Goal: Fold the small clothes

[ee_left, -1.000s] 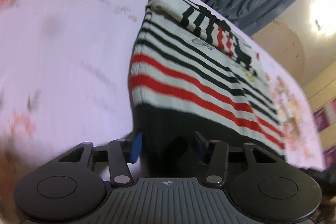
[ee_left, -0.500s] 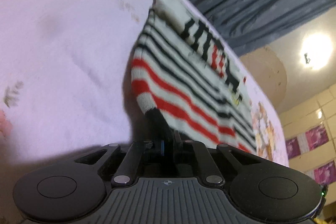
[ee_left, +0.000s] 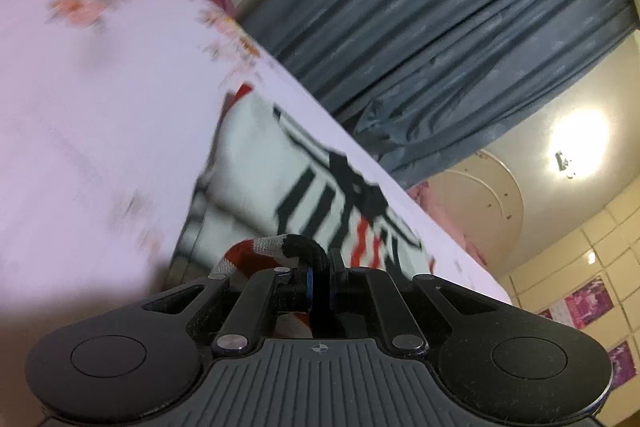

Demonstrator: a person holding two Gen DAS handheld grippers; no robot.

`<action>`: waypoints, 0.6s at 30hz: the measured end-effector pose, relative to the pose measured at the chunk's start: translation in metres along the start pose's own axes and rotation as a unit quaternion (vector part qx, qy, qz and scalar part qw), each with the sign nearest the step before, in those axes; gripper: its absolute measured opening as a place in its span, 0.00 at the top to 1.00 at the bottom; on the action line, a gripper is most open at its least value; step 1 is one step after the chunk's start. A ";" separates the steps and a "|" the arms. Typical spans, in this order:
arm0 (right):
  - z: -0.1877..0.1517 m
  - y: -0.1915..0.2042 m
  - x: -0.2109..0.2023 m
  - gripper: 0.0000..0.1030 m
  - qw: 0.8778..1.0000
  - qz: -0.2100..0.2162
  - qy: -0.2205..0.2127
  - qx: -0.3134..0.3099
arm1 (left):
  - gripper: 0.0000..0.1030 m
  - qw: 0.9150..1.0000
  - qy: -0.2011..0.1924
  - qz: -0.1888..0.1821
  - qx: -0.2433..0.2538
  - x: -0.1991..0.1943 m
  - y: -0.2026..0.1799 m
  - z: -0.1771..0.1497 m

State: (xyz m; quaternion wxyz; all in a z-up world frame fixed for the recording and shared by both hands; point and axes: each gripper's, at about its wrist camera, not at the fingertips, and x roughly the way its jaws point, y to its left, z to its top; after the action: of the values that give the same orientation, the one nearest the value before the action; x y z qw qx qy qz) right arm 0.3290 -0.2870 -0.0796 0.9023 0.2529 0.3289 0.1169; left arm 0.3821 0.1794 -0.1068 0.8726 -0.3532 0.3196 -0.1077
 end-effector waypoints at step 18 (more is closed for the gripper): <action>0.093 -0.060 0.186 0.79 0.996 -0.050 0.038 0.068 | 0.76 0.998 0.056 -0.001 0.016 0.190 -0.004 0.098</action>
State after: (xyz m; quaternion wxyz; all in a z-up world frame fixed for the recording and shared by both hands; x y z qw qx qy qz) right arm 0.5327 -0.3026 -0.1497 0.8747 0.2925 0.3820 0.0584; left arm 0.5916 0.1515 -0.1417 0.8591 -0.3325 0.3657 -0.1329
